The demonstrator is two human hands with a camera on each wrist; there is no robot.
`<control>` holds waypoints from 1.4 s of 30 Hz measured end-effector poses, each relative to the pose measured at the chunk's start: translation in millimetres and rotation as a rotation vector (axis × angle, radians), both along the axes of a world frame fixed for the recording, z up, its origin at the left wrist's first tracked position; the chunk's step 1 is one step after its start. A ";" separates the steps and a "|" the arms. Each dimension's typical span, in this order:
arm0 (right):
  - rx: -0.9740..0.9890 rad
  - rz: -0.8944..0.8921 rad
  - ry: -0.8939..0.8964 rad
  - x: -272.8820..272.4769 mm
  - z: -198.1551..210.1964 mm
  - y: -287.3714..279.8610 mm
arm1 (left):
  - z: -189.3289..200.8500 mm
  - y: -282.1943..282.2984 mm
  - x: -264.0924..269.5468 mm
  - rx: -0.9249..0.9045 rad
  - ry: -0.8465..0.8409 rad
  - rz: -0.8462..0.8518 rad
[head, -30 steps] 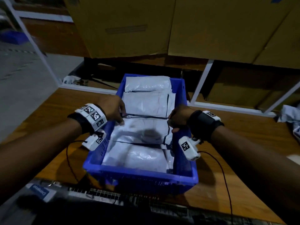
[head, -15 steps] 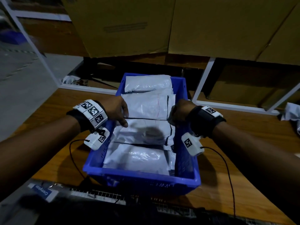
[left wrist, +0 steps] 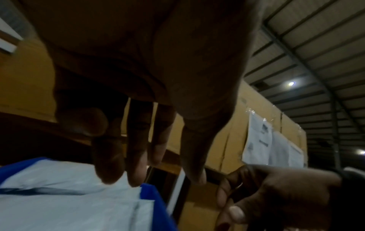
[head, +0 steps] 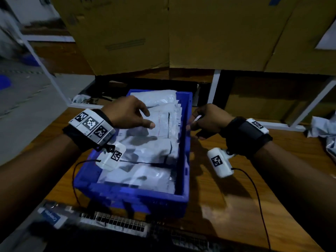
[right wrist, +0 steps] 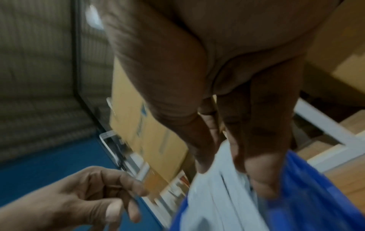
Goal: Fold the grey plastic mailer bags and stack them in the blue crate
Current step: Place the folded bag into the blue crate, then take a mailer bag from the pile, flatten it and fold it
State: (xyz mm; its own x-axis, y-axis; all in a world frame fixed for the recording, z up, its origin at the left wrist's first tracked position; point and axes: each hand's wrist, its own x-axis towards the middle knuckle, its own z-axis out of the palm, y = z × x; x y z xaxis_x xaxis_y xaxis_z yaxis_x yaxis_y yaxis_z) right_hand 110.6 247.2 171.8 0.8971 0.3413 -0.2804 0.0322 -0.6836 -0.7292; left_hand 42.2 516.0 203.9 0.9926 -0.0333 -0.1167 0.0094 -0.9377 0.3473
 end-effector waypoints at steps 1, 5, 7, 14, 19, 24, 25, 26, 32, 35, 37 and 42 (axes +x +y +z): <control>0.060 -0.012 0.016 -5.3 3.0 -19.6 | 8.5 -20.8 -5.4 -0.038 -0.039 0.000; 0.258 -0.073 0.090 -25.3 -0.8 -122.1 | 32.8 -129.3 -20.8 -0.194 -0.143 -0.030; 0.297 -0.098 0.105 -36.2 -8.6 -182.0 | 35.0 -192.9 -23.8 -0.277 -0.185 -0.084; 0.389 -0.325 0.149 -53.9 -61.6 -380.9 | -40.2 -410.7 1.6 -0.601 -0.127 -0.211; 0.377 -0.496 0.148 -52.0 -99.4 -484.0 | -112.8 -535.7 36.7 -0.798 0.174 -0.215; 0.383 -0.719 0.143 -40.6 -134.4 -563.4 | -169.8 -610.3 79.9 -0.907 0.316 -0.189; 0.363 -0.761 0.134 -36.2 -139.9 -578.1 | -179.3 -621.6 89.8 -0.909 0.338 -0.170; 0.331 -0.797 0.118 -28.8 -145.6 -592.8 | -189.3 -632.3 101.5 -0.923 0.357 -0.139; -0.133 -0.761 -0.138 52.2 -164.6 -659.9 | -219.5 -696.3 177.1 -0.854 0.304 -0.048; -0.296 -0.791 -0.181 97.5 -168.1 -690.4 | -228.9 -718.2 207.2 -0.754 0.341 -0.028; -0.351 -0.820 -0.126 118.1 -176.9 -709.8 | -238.0 -728.5 220.7 -0.714 0.361 0.004; -0.347 -0.843 0.010 130.8 -190.1 -719.0 | -255.7 -741.3 233.6 -0.734 0.419 0.075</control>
